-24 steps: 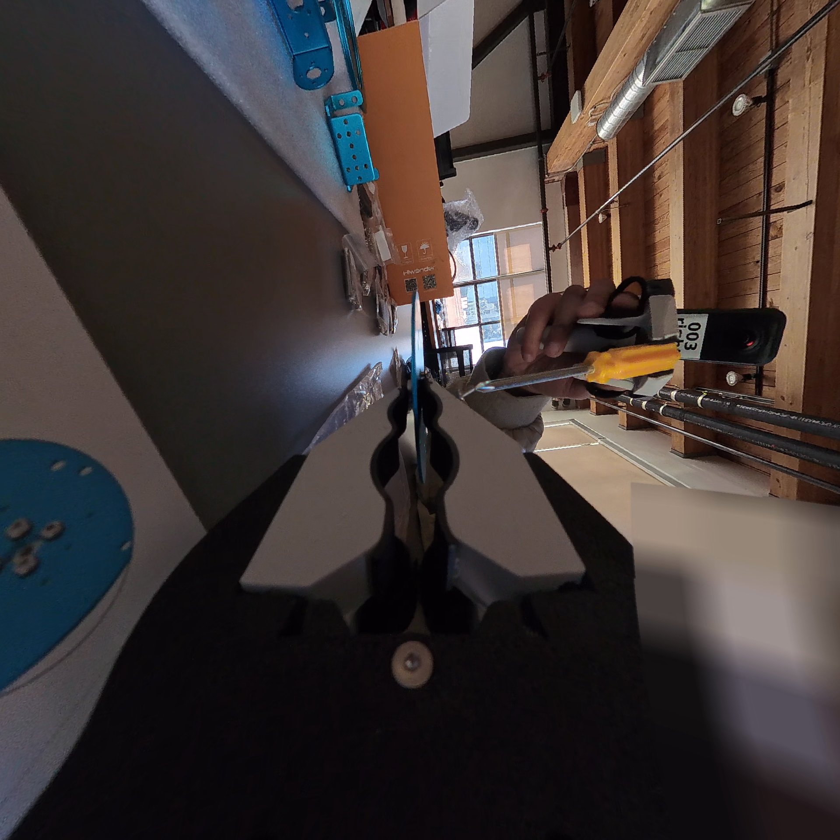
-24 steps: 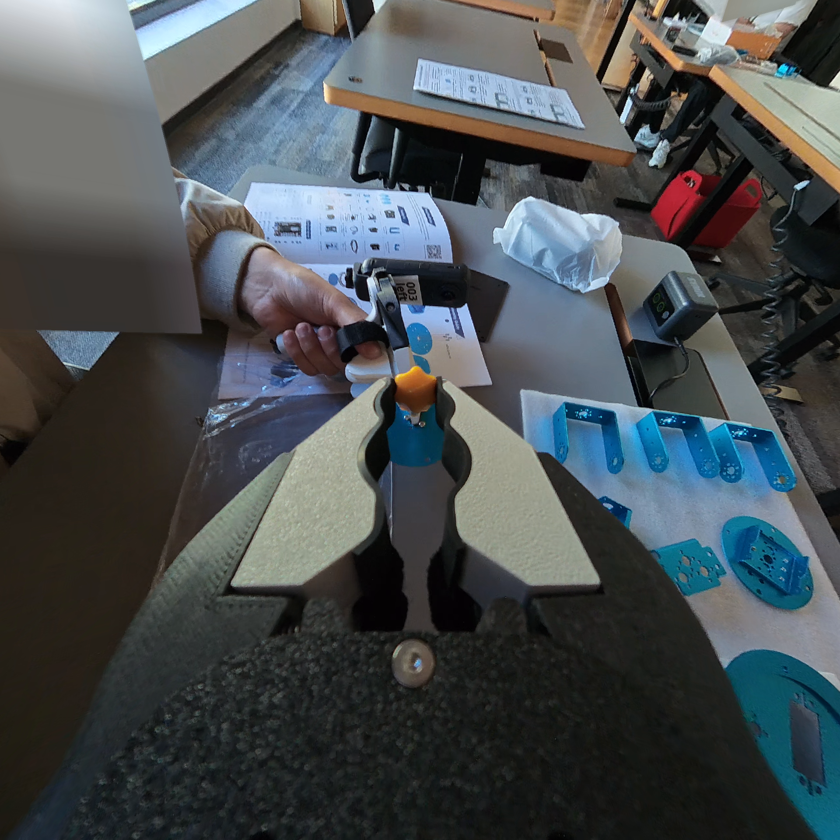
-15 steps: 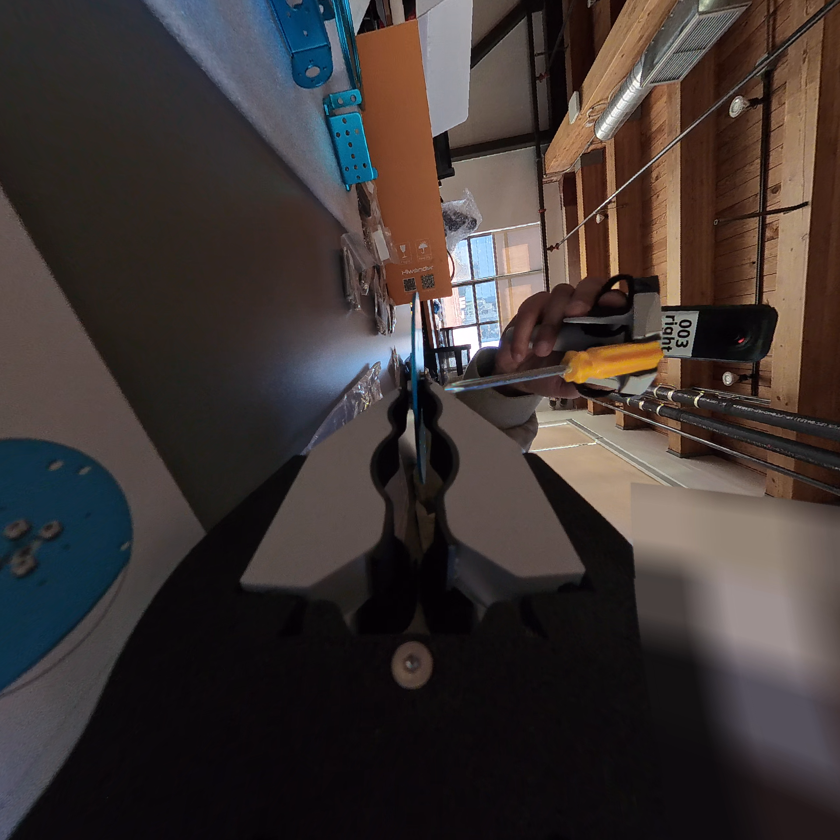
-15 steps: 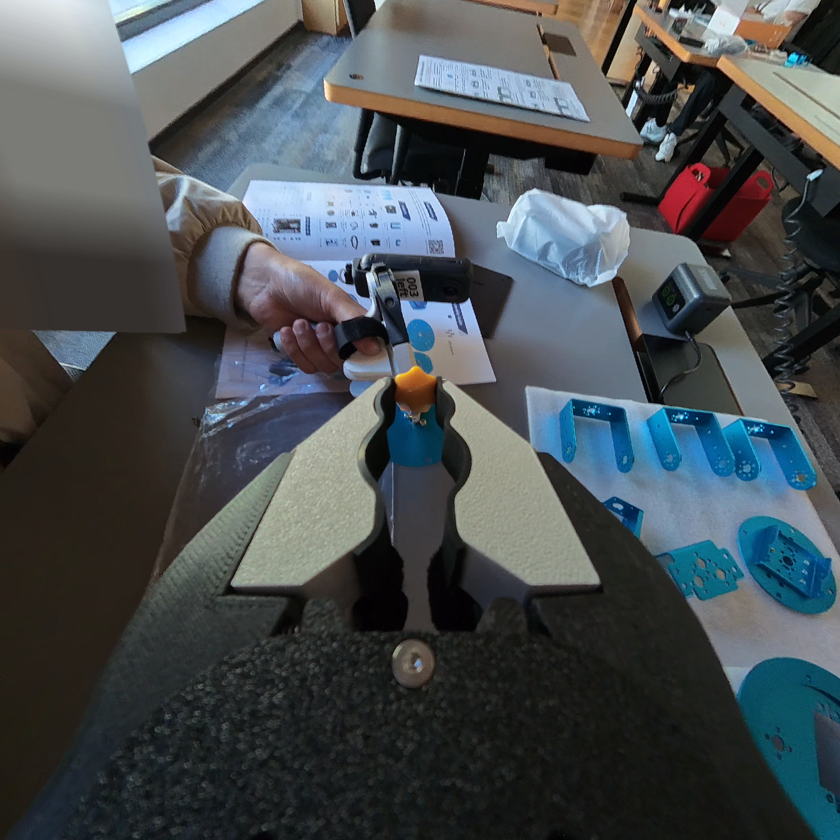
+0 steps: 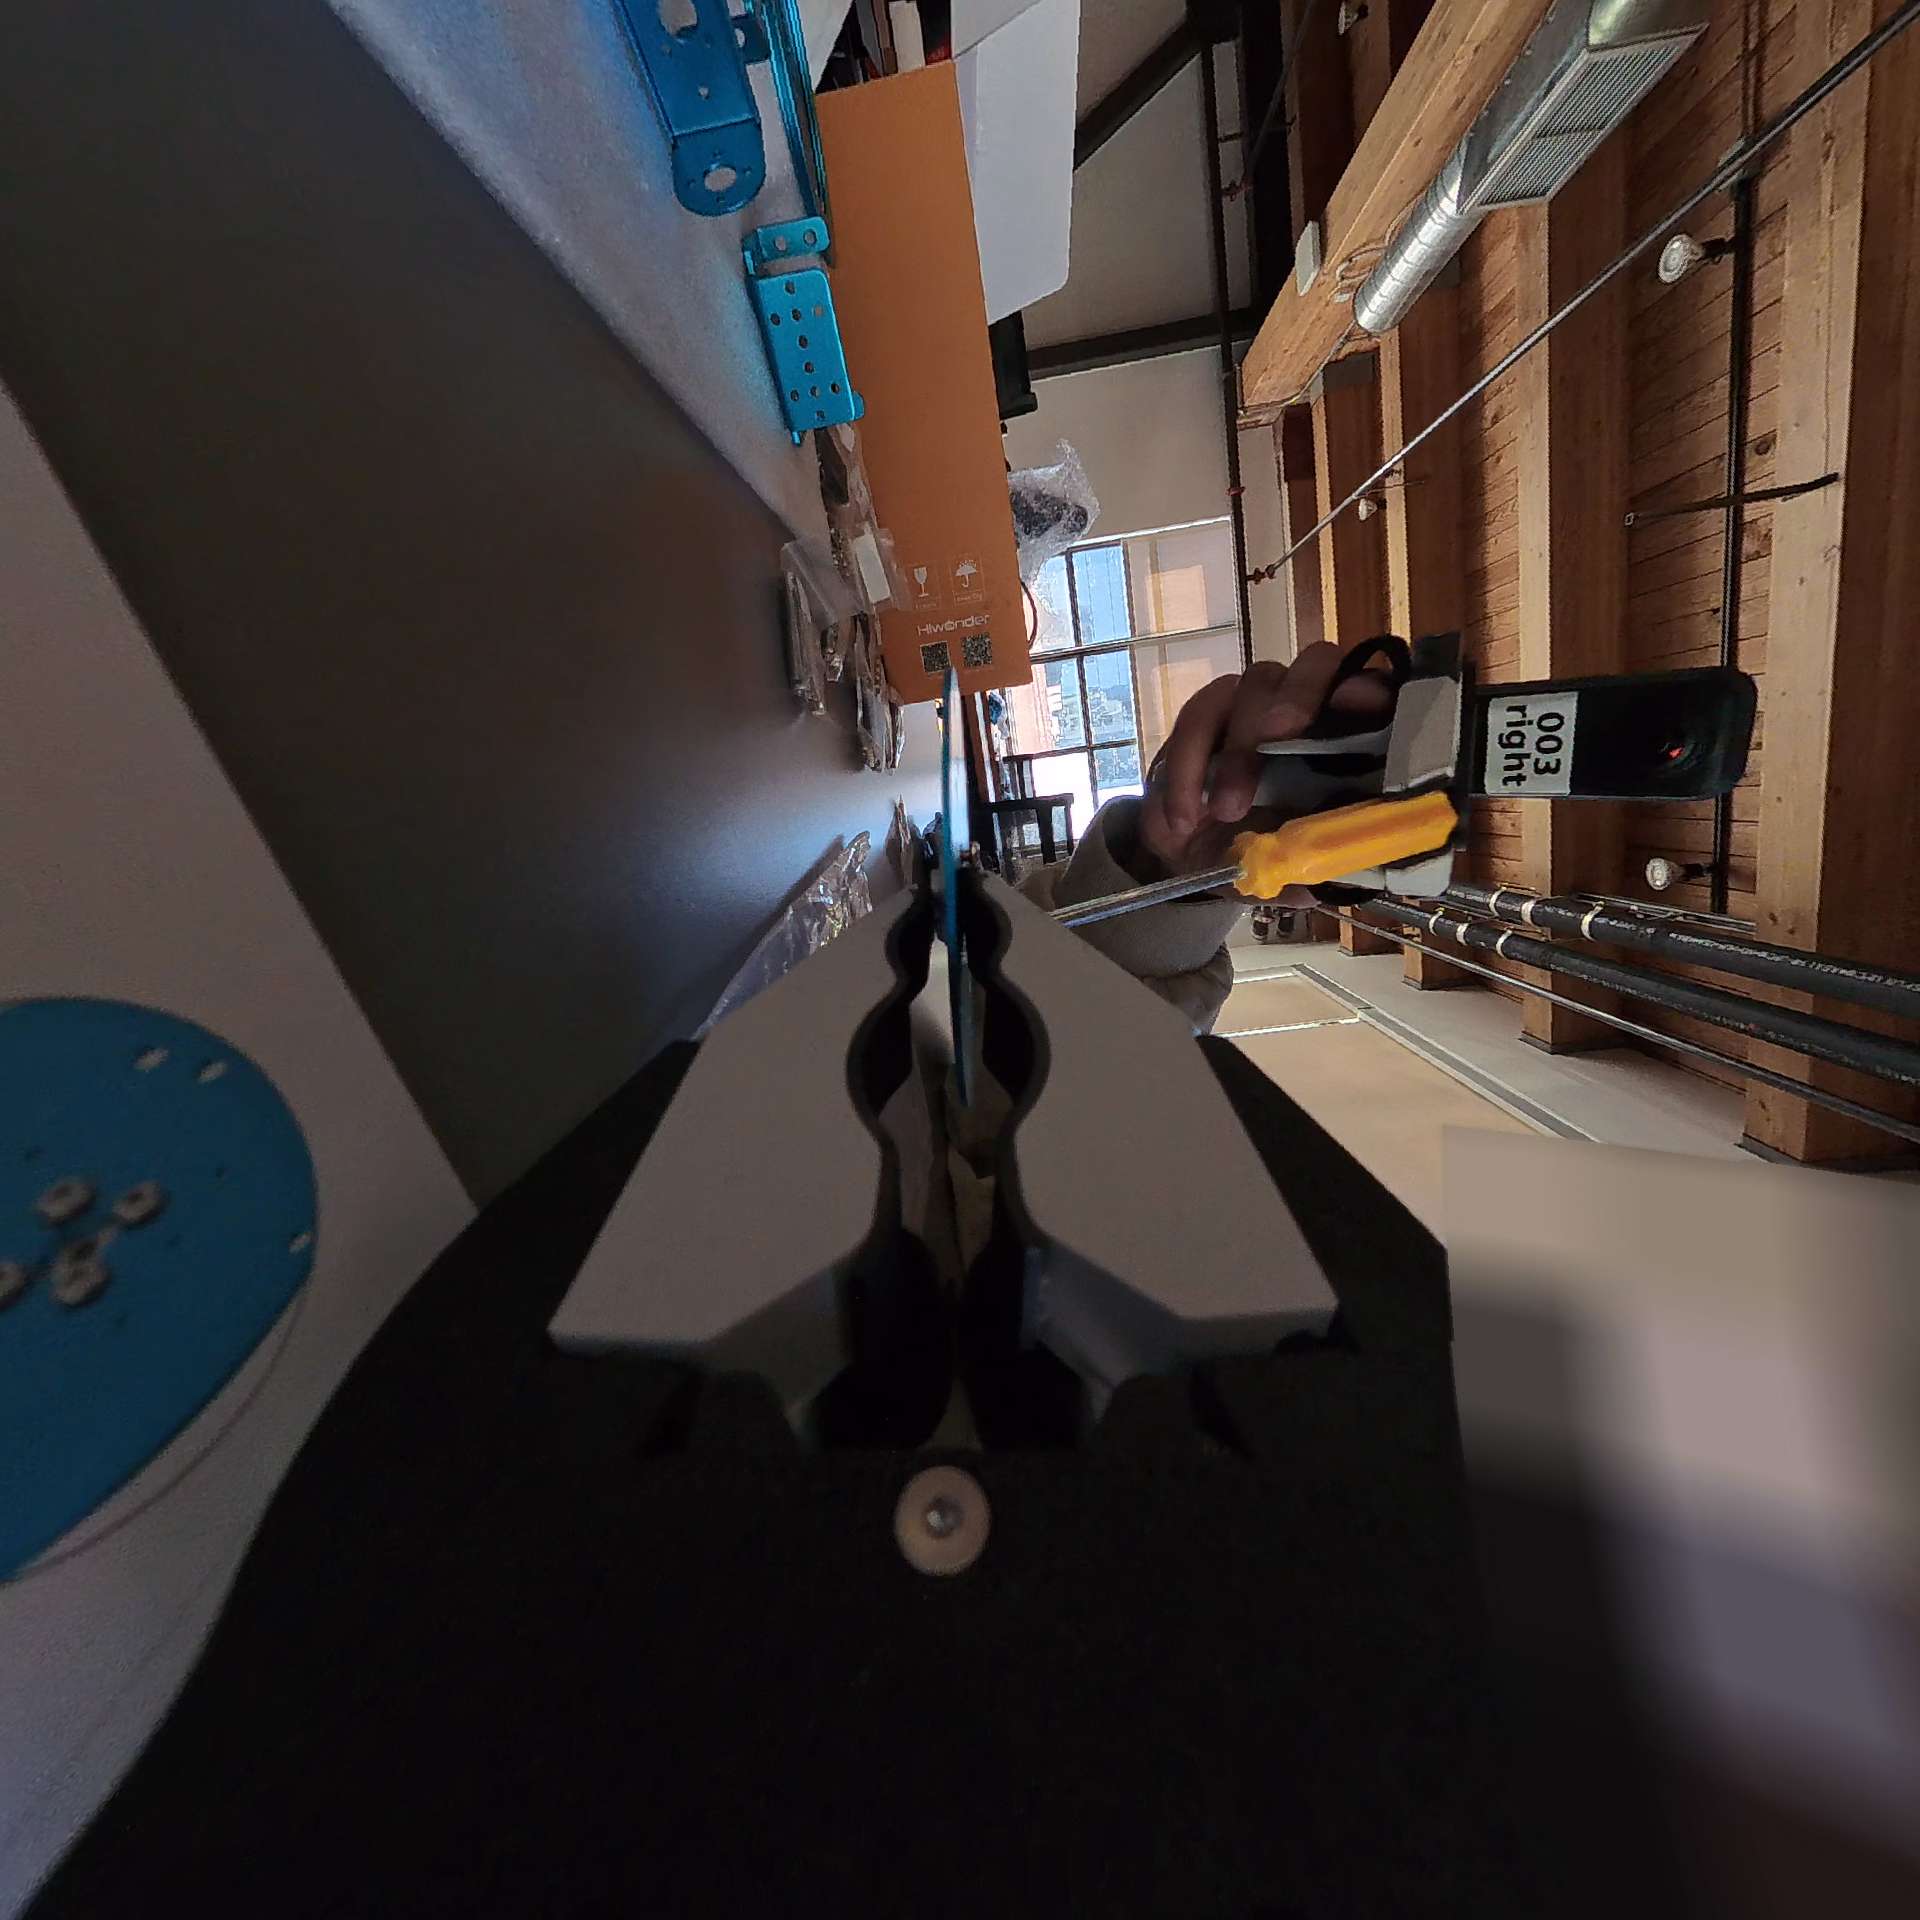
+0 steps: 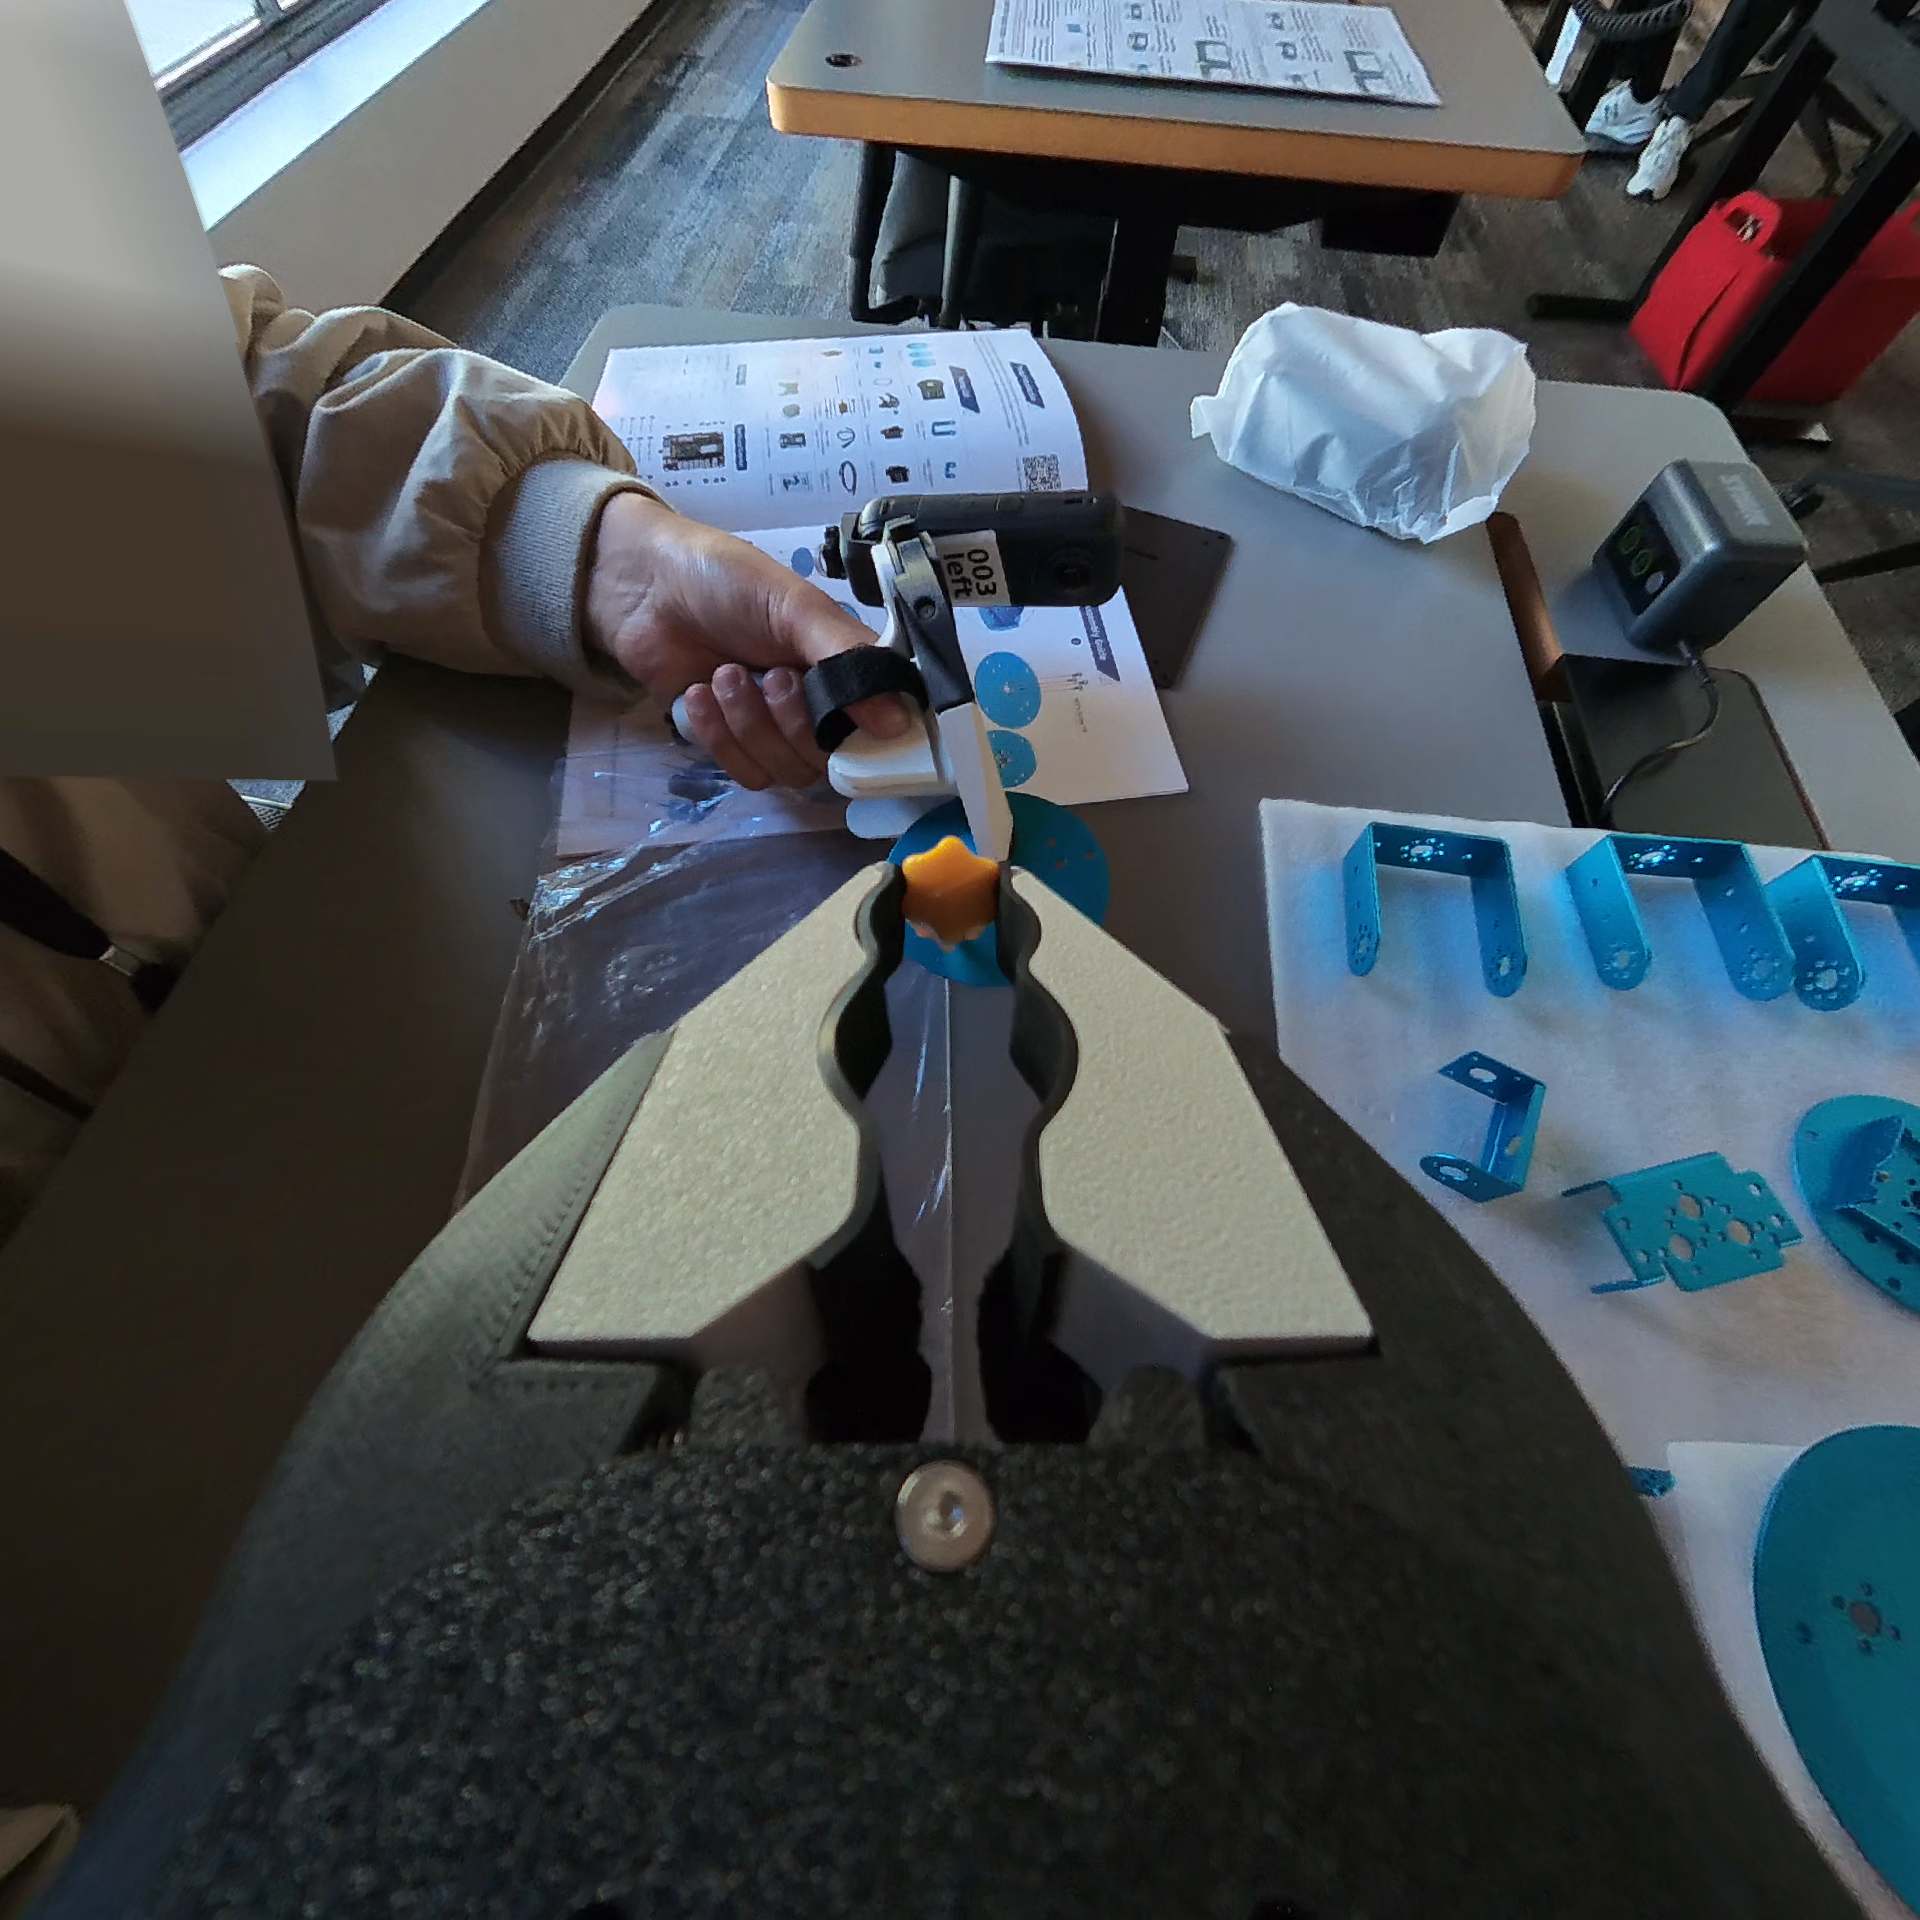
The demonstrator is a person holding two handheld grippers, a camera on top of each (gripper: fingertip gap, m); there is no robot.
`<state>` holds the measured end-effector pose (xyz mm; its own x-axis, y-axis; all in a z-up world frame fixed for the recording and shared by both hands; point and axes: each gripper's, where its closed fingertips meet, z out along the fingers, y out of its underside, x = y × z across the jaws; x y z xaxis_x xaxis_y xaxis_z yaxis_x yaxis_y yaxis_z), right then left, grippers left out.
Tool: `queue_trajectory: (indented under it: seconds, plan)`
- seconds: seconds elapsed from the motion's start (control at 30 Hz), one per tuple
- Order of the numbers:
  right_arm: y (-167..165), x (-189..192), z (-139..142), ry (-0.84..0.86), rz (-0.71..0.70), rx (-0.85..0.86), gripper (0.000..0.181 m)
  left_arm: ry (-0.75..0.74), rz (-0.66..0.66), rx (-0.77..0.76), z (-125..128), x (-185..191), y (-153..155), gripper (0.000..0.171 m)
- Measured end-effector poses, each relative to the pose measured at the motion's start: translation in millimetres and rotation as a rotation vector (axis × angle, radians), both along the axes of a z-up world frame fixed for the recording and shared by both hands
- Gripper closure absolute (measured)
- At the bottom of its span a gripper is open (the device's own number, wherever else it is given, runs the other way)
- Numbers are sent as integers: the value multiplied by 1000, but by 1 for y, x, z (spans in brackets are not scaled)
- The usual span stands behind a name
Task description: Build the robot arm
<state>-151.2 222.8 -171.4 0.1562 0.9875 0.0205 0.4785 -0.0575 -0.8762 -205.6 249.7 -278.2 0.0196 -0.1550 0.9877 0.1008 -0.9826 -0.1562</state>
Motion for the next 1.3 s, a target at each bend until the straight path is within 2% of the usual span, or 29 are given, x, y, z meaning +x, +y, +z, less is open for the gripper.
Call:
queue_trajectory:
  seconds: [0.2, 0.27, 0.4, 0.53, 0.73, 0.8, 0.87, 0.93, 1.1, 1.17, 1.3]
  plan:
    - [-18, 9, 9, 58, 30, -92, 166, 6, 2, 6, 0, 0, 0, 166]
    - [-32, 15, -7, 17, 45, -201, 166, 18, 4, 19, -1, 0, 0, 166]
    - [-49, 28, -56, -75, 10, -282, 165, 65, -2, 71, -3, 2, -3, 166]
    - [-63, 37, -61, -2, 10, -344, 165, 71, -9, 80, -3, 4, -5, 166]
    - [-69, 43, -38, 173, -26, -328, 166, 70, -2, 84, -3, 3, -3, 167]
    - [-84, 31, -25, 290, -4, -302, 166, 69, -1, 84, -3, 3, -3, 166]
    - [-97, 13, -28, 346, -25, -299, 166, 67, -1, 83, -2, 3, -3, 166]
    - [-116, -4, -36, 306, -9, -271, 166, 67, -3, 84, -3, 3, -3, 166]
    - [-145, -20, -34, 69, 6, 0, 166, 72, -9, 90, -3, 4, -5, 166]
    - [-138, -9, -29, 42, -53, 28, 166, 71, -10, 89, -3, 5, -5, 166]
    - [-103, 27, -28, 2, -257, 63, 165, 75, -17, 94, -3, 6, -7, 166]
